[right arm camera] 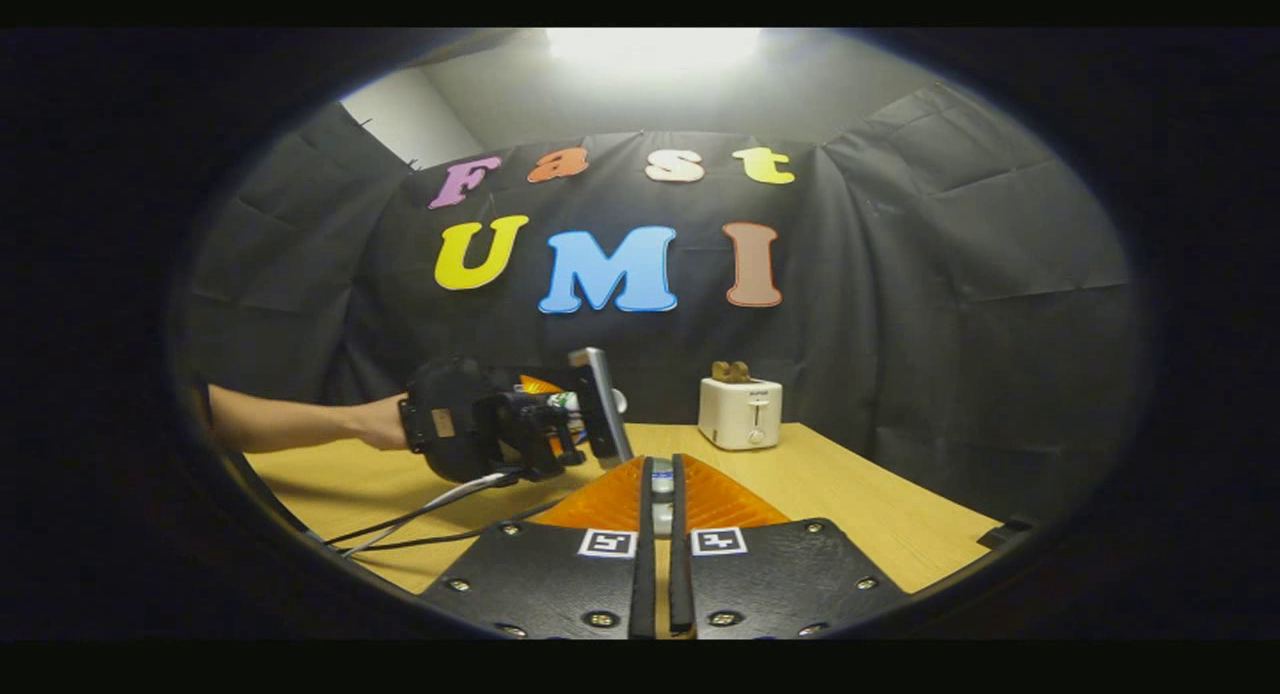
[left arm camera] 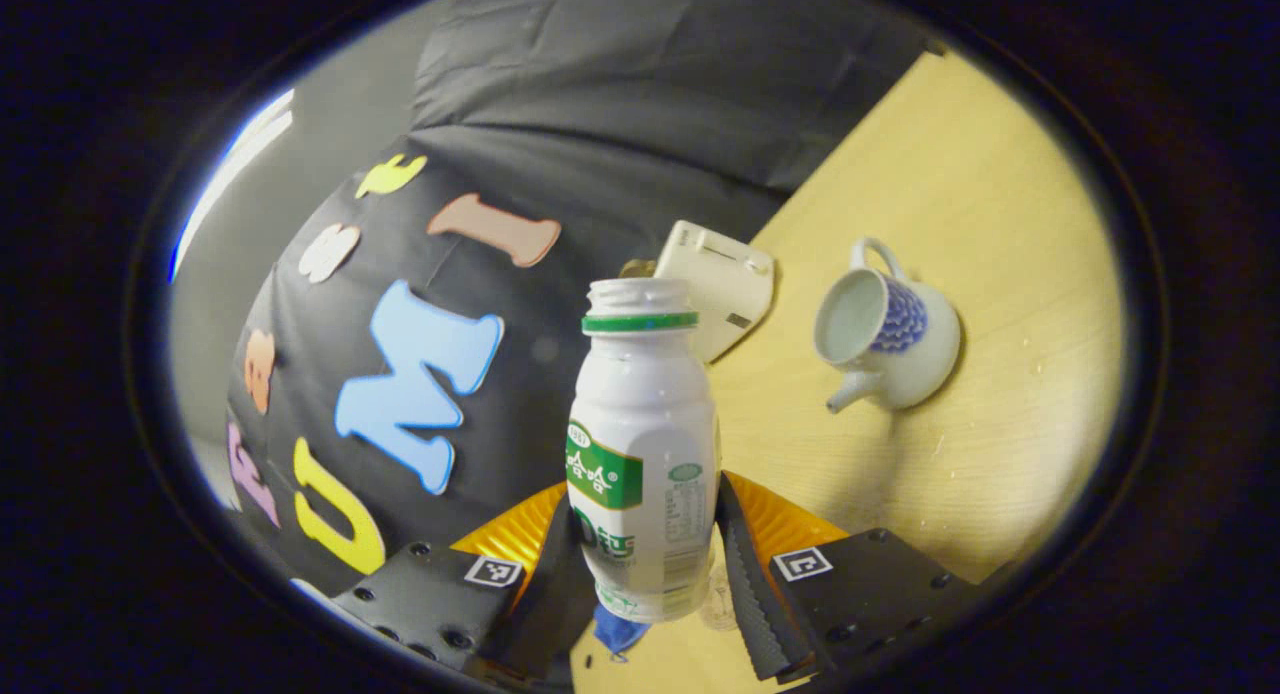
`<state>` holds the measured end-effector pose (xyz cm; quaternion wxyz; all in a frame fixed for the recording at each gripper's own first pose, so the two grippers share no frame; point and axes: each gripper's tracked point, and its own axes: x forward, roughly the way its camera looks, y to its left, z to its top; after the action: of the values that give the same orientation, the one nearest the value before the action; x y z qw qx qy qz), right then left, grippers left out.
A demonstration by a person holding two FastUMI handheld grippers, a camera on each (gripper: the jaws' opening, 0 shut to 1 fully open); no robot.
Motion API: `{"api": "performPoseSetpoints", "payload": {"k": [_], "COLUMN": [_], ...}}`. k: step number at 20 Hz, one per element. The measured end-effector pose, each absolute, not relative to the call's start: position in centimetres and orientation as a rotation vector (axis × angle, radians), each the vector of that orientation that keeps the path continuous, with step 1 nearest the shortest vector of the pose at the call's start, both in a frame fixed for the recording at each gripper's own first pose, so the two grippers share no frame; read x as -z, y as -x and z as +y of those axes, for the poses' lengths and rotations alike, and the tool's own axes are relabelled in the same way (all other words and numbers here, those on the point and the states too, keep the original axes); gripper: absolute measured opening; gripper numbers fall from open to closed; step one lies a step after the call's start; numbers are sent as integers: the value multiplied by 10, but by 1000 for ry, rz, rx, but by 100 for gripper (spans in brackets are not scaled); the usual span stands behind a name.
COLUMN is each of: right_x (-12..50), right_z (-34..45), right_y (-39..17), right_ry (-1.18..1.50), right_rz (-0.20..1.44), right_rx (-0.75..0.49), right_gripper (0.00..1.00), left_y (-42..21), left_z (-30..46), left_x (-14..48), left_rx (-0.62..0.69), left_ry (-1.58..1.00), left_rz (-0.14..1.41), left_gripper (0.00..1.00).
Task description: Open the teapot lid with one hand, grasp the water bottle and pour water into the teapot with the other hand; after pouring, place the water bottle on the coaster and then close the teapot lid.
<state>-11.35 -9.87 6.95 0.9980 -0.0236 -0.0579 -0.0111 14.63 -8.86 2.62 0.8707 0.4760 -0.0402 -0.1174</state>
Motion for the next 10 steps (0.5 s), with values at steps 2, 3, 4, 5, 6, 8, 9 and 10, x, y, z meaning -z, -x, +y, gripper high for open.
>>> {"api": "performPoseSetpoints", "payload": {"k": [2, 3, 4, 5, 6, 8, 9, 10], "right_x": [-84, -91, -93, -98, -101, -105, -104, -100], "right_z": [-94, -88, -82, -78, -75, -71, -71, -71], "right_y": [99, 90, 80, 70, 58, 32, 18, 3], "right_ry": [71, 80, 89, 96, 101, 87, 72, 54], "right_rz": [-139, -147, -152, -164, -169, -175, -164, -150], "right_rx": [3, -16, -31, -43, -49, -50, -49, -44], "right_gripper": [5, 5, 0, 5, 5, 5, 0, 5], "left_y": [-136, -130, -127, -123, -114, -96, -92, -90], "left_z": [-64, -52, -38, -28, -20, -12, -7, -2], "left_x": [-37, -44, -50, -53, -53, -55, -58, -62], "left_rx": [218, 201, 177, 174, 186, 218, 226, 228], "left_ry": [-783, -685, -590, -484, -369, -144, -62, 0], "left_rz": [-78, -86, -85, -84, -80, -70, -70, -86], "left_gripper": [76, 76, 76, 76, 76, 79, 76, 76]}}
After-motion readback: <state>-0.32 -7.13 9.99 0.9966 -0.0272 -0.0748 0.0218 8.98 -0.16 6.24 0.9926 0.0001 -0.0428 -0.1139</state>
